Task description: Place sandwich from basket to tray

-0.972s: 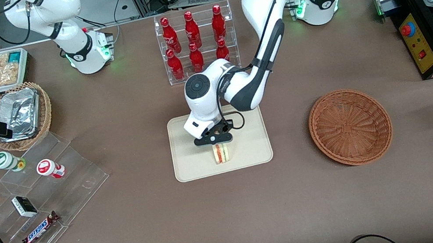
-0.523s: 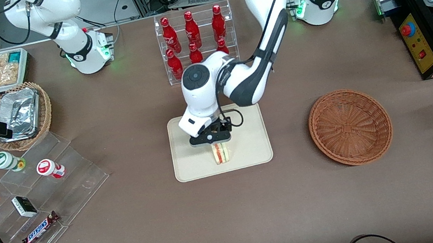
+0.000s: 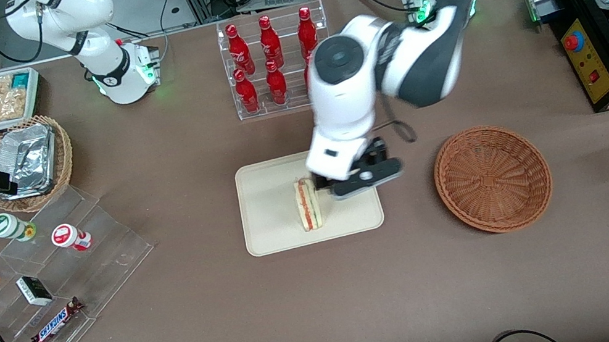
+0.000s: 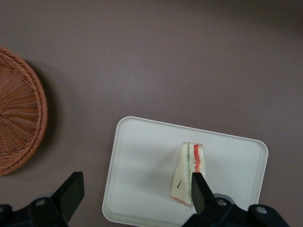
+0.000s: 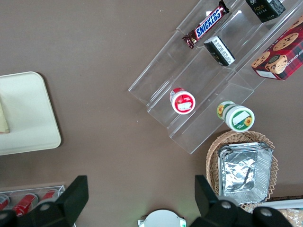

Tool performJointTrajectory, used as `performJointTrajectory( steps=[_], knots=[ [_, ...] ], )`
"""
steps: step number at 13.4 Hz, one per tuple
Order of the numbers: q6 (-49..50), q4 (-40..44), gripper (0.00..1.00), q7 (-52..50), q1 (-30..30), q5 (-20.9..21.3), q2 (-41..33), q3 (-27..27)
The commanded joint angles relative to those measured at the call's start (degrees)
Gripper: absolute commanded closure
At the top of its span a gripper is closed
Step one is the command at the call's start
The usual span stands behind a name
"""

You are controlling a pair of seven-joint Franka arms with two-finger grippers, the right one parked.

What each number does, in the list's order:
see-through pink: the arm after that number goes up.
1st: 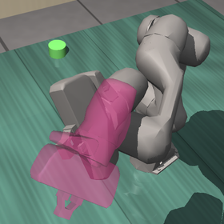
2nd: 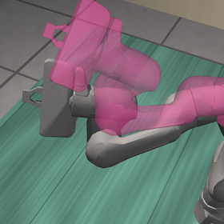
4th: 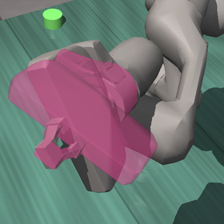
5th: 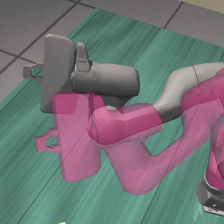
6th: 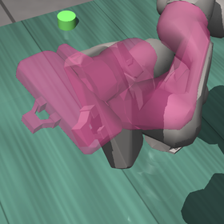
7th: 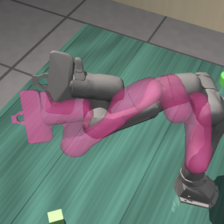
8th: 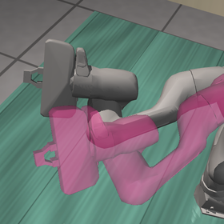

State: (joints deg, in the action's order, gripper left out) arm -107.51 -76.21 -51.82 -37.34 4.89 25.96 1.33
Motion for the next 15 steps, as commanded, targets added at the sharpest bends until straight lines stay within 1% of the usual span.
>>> performJointTrajectory(
  steps=[1,2,5,7,12,15],
  knots=[
    [5.96,-2.45,0.0,7.13,5.41,-1.19,-6.34,-0.62],
    [8.6,-2.54,0.0,10.39,7.78,-2.59,-8.1,-0.62],
    [12.75,-4.81,0.0,19.28,14.29,-3.04,-13.2,-0.62],
    [13.11,-8.06,0.0,21.57,17.89,-3.04,-16.54,-0.62],
    [12.67,-16.23,0.0,37.55,27.03,-3.04,-23.84,-0.54],
    [12.58,-19.85,0.0,43.63,30.47,-3.04,-27.89,-0.54]
  ],
)
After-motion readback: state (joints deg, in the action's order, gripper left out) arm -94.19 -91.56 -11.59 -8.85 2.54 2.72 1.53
